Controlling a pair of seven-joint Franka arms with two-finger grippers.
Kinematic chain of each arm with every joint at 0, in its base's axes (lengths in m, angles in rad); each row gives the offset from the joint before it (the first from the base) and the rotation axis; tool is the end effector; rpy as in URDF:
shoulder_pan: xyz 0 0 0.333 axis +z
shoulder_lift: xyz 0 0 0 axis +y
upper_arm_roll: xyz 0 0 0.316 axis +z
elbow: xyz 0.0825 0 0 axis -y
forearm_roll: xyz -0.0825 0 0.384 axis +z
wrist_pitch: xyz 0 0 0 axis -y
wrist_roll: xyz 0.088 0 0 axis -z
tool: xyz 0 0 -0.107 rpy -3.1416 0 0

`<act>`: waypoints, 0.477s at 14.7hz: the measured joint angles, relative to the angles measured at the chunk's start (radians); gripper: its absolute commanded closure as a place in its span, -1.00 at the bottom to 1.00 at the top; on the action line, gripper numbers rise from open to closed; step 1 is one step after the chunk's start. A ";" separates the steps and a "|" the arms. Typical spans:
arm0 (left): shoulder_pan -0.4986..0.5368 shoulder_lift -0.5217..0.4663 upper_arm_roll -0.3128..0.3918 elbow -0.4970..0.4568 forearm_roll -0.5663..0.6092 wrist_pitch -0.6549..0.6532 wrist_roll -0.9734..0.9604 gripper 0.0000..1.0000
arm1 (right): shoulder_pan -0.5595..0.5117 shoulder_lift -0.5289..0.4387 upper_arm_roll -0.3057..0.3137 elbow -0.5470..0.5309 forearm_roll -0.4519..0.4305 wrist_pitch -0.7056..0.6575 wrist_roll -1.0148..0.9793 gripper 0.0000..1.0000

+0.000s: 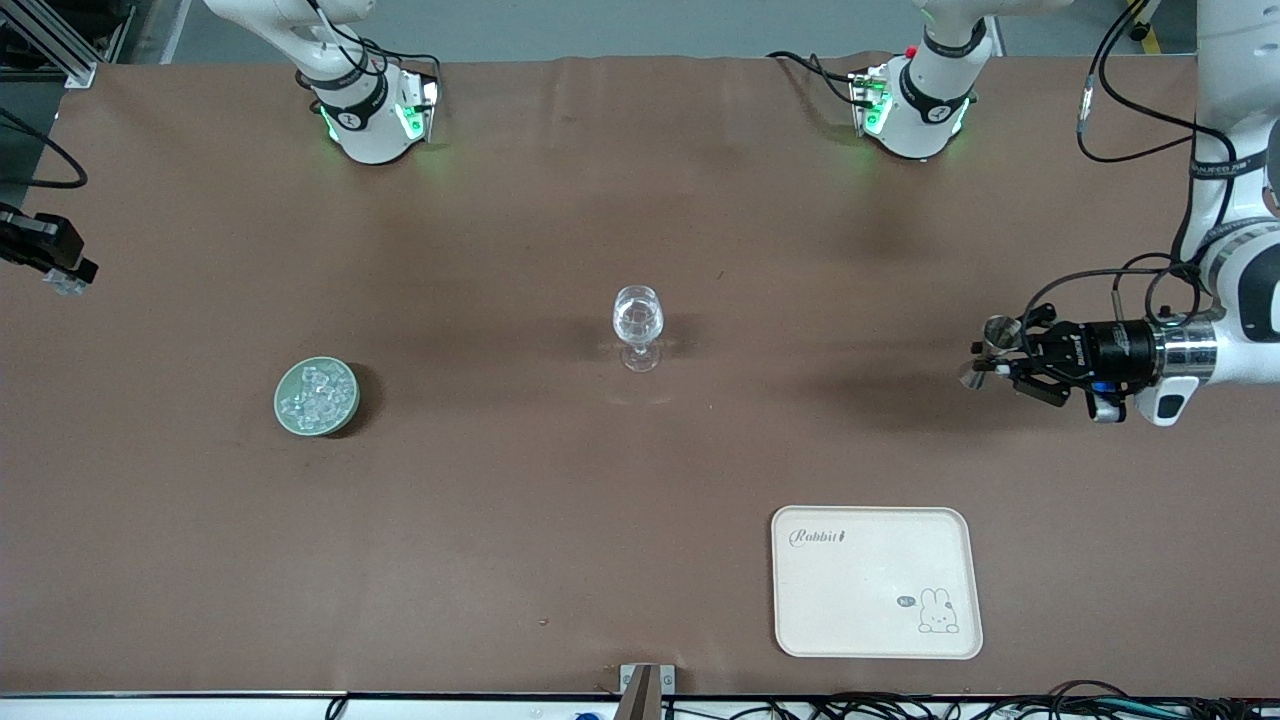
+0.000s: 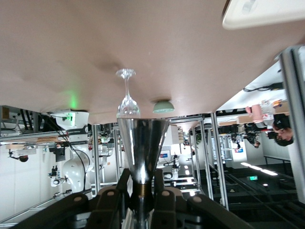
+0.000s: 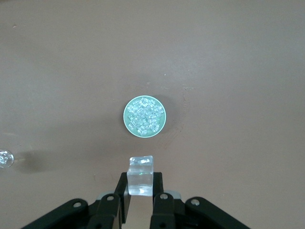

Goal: Pour wine and add ice with both arms
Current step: 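Carry the metal jigger with the left gripper over the wine glass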

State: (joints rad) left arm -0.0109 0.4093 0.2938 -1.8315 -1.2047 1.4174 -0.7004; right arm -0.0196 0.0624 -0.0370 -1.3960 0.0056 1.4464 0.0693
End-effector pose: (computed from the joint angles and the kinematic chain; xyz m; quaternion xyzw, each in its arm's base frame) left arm 0.5917 0.0411 0.3352 0.6257 0.5049 -0.4177 0.4232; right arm 0.5602 -0.0303 0.6603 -0.9980 0.0625 0.0060 0.0016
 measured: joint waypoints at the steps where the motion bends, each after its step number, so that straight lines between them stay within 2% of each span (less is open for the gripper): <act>1: 0.002 -0.019 -0.028 -0.007 0.008 0.010 -0.009 1.00 | 0.000 0.000 0.000 0.000 0.000 0.000 0.000 0.94; 7: 0.007 -0.055 -0.197 -0.012 0.028 0.099 -0.096 0.99 | 0.000 0.000 0.000 -0.001 0.000 0.000 0.000 0.94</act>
State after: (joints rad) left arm -0.0037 0.3545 0.0967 -1.8431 -1.1764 1.5162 -0.7962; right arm -0.0197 0.0624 -0.0370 -1.3970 0.0051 1.4464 0.0693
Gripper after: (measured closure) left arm 0.775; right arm 0.771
